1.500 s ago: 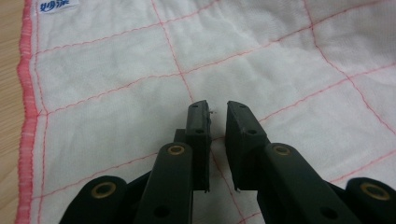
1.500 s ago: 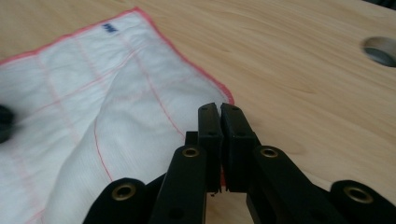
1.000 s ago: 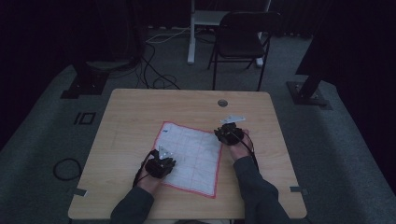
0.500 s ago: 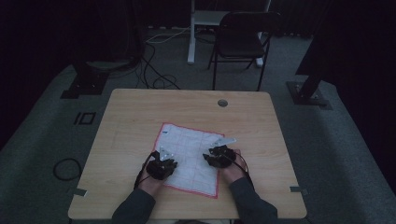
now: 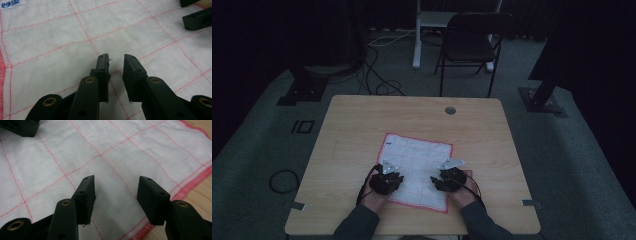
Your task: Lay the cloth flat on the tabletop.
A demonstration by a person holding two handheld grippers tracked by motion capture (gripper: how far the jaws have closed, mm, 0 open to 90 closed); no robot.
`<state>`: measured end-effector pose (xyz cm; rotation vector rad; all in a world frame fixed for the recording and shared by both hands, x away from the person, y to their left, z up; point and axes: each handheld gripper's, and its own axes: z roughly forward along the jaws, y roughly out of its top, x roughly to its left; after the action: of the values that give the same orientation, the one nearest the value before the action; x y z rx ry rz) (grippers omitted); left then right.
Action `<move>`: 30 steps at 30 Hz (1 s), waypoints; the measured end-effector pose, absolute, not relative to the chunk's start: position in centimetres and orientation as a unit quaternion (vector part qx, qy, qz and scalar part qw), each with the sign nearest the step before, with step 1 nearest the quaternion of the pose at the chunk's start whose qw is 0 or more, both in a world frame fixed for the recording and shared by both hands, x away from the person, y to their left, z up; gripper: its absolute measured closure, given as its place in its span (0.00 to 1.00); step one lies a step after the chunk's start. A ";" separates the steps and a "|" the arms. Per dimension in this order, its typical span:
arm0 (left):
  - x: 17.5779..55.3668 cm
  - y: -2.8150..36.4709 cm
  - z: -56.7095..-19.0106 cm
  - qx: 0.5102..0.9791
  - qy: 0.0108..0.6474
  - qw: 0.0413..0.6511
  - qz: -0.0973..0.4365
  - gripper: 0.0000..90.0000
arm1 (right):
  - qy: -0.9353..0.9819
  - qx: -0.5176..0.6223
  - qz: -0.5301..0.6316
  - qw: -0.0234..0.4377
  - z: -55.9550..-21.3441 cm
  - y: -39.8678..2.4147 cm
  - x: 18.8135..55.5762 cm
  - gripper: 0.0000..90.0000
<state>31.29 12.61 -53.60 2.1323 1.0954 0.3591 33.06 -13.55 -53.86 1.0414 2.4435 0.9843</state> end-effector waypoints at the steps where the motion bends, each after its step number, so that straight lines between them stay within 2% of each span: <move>1: 31.2 12.7 -53.6 0.823 0.423 0.353 0.137 0.83 | 0.851 0.365 0.345 0.151 -53.9 -13.8 33.1 0.54; 6: 30.8 13.8 -53.2 0.805 0.435 0.366 0.168 0.80 | 0.853 0.357 0.351 0.149 -54.0 -14.7 33.1 0.55; 10: 31.1 15.4 -52.8 0.795 0.453 0.354 0.195 0.78 | 0.852 0.356 0.356 0.146 -54.0 -15.1 33.0 0.57; 11: 31.4 16.6 -52.7 0.782 0.473 0.352 0.202 0.78 | 0.853 0.353 0.356 0.145 -54.0 -15.3 33.1 0.57; 17: 32.1 18.6 -53.1 0.766 0.504 0.346 0.198 0.78 | 0.855 0.344 0.362 0.138 -54.1 -16.0 33.7 0.60; 30: 31.5 17.2 -53.9 0.781 0.488 0.343 0.186 0.81 | 0.841 0.368 0.363 0.160 -54.3 -17.6 35.1 0.59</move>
<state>31.50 17.23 -53.94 2.0298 1.2670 0.4838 35.13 -17.65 -54.26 1.0507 2.4021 1.0370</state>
